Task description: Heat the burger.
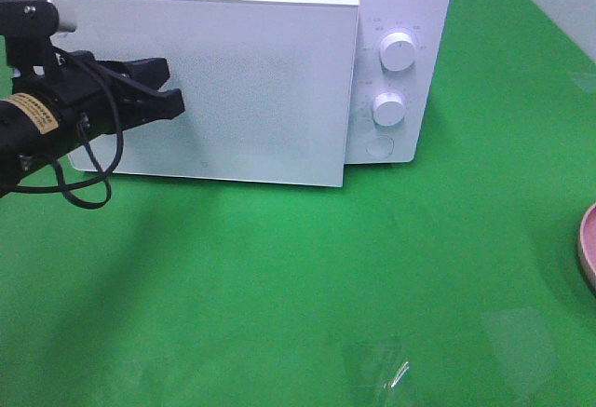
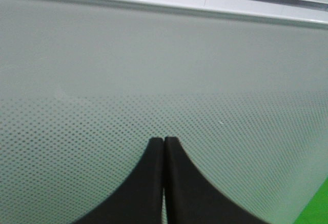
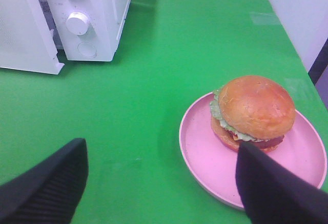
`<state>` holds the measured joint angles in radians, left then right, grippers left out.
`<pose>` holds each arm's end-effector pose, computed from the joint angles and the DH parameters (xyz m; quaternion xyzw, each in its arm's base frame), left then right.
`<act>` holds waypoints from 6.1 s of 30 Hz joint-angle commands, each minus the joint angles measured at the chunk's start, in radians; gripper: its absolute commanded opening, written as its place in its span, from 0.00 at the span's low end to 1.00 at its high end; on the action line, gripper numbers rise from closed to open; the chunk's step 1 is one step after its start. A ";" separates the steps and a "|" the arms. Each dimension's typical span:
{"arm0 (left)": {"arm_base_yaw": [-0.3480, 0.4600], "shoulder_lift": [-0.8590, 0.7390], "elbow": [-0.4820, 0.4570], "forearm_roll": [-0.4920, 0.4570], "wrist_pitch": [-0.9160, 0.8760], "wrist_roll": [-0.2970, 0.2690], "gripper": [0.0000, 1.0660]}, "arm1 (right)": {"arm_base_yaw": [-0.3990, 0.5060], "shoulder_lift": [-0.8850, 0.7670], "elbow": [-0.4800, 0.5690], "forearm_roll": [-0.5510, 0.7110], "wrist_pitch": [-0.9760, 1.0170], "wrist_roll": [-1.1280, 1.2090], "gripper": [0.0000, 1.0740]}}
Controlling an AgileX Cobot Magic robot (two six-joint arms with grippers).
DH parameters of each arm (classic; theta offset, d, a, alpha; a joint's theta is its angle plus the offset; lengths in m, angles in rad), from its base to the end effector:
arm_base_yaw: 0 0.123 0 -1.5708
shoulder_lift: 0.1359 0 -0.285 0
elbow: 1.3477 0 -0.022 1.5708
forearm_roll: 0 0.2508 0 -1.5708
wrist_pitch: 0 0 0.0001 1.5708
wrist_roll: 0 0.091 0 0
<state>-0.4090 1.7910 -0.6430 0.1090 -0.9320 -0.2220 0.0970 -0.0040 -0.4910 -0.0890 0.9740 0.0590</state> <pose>0.3004 -0.1389 0.1700 0.1231 0.7418 -0.2154 0.6231 -0.0006 -0.0068 0.2822 -0.0161 0.8302 -0.0011 0.5572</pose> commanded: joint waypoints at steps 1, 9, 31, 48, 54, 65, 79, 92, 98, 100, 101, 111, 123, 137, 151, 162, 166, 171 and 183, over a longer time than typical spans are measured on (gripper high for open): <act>-0.032 0.024 -0.045 -0.048 0.008 0.010 0.00 | -0.003 -0.027 0.000 -0.002 -0.011 -0.007 0.71; -0.081 0.066 -0.131 -0.086 0.051 0.026 0.00 | -0.003 -0.027 0.000 -0.002 -0.011 -0.007 0.71; -0.165 0.163 -0.342 -0.196 0.161 0.087 0.00 | -0.003 -0.027 0.000 -0.002 -0.011 -0.008 0.71; -0.201 0.233 -0.496 -0.224 0.236 0.110 0.00 | -0.003 -0.027 0.000 -0.002 -0.011 -0.008 0.71; -0.242 0.190 -0.496 -0.207 0.407 0.110 0.05 | -0.003 -0.027 0.000 -0.002 -0.011 -0.008 0.71; -0.334 0.047 -0.496 -0.127 0.846 0.108 0.95 | -0.003 -0.027 0.000 -0.002 -0.011 -0.008 0.71; -0.391 -0.094 -0.496 -0.126 1.498 0.110 0.93 | -0.003 -0.027 0.000 -0.002 -0.011 -0.006 0.71; -0.158 -0.188 -0.500 -0.217 1.866 0.107 0.93 | -0.003 -0.027 0.000 -0.002 -0.011 -0.010 0.71; 0.003 -0.281 -0.500 -0.258 1.954 0.119 0.93 | -0.003 -0.027 0.000 -0.002 -0.011 -0.010 0.71; 0.115 -0.342 -0.498 -0.258 2.020 0.140 0.93 | -0.003 -0.027 0.000 -0.002 -0.011 -0.010 0.71; 0.115 -0.342 -0.498 -0.258 2.020 0.140 0.93 | -0.003 -0.027 0.000 -0.002 -0.011 -0.010 0.71; 0.256 -0.531 -0.300 -0.256 2.048 0.143 0.93 | -0.003 -0.027 0.000 -0.002 -0.011 -0.010 0.71; 0.256 -0.806 -0.051 -0.217 2.058 0.171 0.93 | -0.003 -0.027 0.000 -0.002 -0.011 -0.010 0.71; 0.256 -1.280 0.125 -0.159 1.999 0.174 0.93 | -0.003 -0.027 0.000 -0.002 -0.011 -0.010 0.71; 0.256 -1.545 0.125 -0.121 1.999 0.213 0.93 | -0.003 -0.027 0.000 -0.002 -0.011 -0.010 0.71; 0.442 -1.748 0.125 -0.123 1.999 0.214 0.93 | -0.003 -0.027 0.000 -0.002 -0.011 -0.010 0.71; 0.490 -1.799 0.125 -0.130 1.999 0.214 0.93 | -0.003 -0.027 0.000 -0.002 -0.011 -0.010 0.71; 0.505 -1.819 0.126 -0.143 1.999 0.211 0.93 | -0.003 -0.027 0.000 -0.002 -0.011 -0.010 0.71; 0.505 -1.820 0.126 -0.146 1.999 0.211 0.93 | -0.003 -0.027 0.000 -0.002 -0.011 -0.010 0.71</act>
<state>0.0910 -0.0040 -0.5170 -0.0280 1.0800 -0.0070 0.0970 -0.0040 -0.4910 -0.0880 0.9740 0.0590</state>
